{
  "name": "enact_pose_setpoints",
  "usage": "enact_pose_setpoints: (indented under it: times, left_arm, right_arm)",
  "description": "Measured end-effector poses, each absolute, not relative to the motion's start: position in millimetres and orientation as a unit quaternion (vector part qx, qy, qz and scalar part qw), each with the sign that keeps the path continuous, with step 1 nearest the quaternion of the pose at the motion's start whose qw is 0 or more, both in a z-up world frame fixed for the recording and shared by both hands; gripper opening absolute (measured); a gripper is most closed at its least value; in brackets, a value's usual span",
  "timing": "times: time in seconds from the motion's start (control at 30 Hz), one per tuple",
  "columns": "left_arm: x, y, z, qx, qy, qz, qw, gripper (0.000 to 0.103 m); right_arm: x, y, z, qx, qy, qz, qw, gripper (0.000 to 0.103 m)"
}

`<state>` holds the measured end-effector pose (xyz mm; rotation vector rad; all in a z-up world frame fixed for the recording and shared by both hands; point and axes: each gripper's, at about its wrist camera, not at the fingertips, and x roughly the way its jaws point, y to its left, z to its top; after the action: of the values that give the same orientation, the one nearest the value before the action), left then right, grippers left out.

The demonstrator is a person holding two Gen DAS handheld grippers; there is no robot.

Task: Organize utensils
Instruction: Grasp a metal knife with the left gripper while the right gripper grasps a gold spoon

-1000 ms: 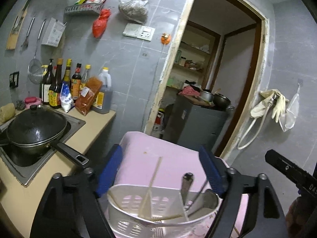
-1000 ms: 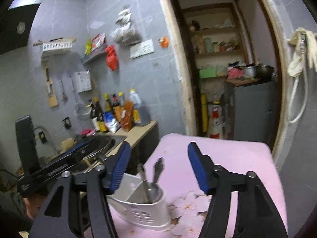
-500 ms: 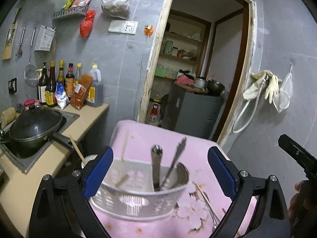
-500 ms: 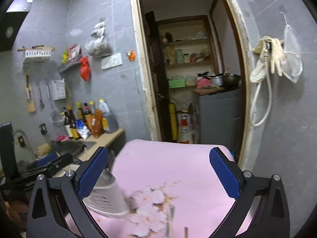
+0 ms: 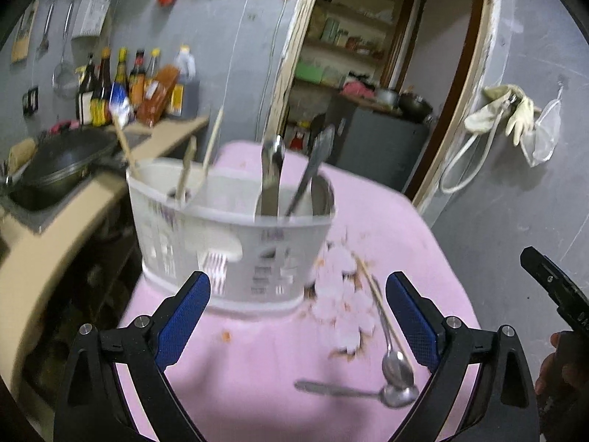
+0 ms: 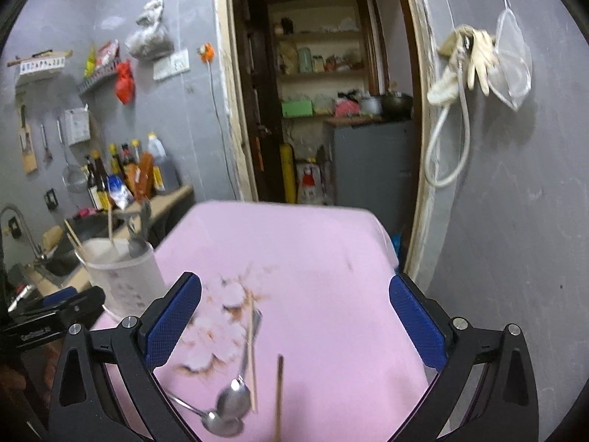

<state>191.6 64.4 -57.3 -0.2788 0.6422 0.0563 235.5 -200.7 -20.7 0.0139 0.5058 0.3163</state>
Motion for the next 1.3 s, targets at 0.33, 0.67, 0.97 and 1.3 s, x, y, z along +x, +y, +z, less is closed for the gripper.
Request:
enact_pose_setpoints:
  times: [0.33,0.67,0.97,1.3]
  left_arm:
    - [179,52,-105,-0.193,0.389,0.045,0.900,0.093]
    - [186,48,-138,-0.236,0.466,0.033,0.852,0.051]
    - [203,45,-139,-0.232,0.475,0.025,0.849,0.019]
    - [247,13,-126,-0.177,0.447,-0.046,0.875,0.007]
  right_arm:
    - [249,-211,-74,-0.009,0.332,0.184,0.925,0.094]
    - [259,-201,-115,-0.037,0.415,0.211,0.884,0.054]
    - [252,-182,-137,-0.093,0.437,0.227,0.865,0.038]
    - [250,-194,-137,-0.126,0.441,0.212,0.863,0.004]
